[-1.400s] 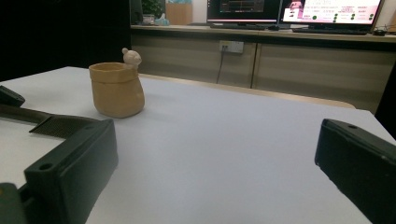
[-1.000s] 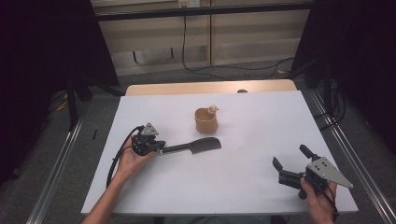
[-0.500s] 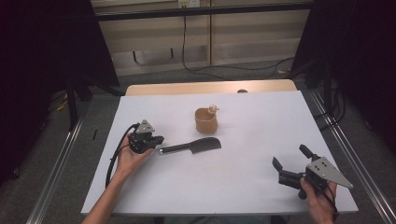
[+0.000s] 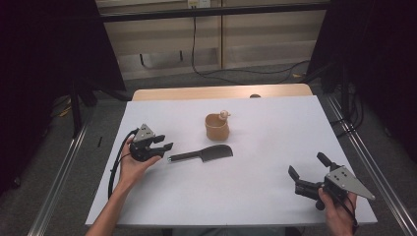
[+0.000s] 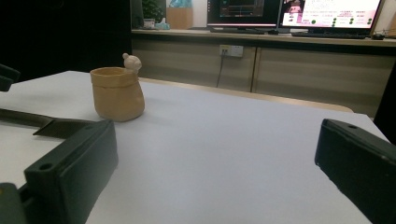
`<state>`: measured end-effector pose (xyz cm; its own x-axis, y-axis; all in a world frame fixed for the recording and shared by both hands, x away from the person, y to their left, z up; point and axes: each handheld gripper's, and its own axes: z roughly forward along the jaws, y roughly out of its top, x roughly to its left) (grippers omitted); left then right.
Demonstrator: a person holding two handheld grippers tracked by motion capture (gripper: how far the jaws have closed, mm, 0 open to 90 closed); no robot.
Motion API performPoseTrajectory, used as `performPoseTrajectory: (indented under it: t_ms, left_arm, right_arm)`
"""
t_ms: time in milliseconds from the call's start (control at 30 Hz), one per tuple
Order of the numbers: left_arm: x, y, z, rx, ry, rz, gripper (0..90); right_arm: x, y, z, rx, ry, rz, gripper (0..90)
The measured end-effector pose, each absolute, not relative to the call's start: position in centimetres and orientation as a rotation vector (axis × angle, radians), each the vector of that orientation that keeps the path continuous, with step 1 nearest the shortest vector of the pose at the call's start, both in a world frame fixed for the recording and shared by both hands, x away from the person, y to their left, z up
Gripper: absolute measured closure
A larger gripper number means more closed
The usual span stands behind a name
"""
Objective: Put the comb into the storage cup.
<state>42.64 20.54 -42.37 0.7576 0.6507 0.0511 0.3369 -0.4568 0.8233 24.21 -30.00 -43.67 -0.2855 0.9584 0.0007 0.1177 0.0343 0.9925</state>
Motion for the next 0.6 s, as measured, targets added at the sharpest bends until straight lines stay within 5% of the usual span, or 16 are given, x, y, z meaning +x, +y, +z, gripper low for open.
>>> performPoseTrajectory:
  t_ms: [267, 600]
  left_arm:
    - [42.5, 20.6, -42.3, 2.032, 0.789, 0.41, 13.2]
    - [41.0, 21.2, -41.9, 2.022, 0.726, 0.391, 3.9]
  right_arm:
    - [24.2, -30.0, -43.6, 1.134, 1.52, 1.35, 0.0]
    - [24.2, -30.1, -43.7, 1.143, 1.51, 1.342, 0.0]
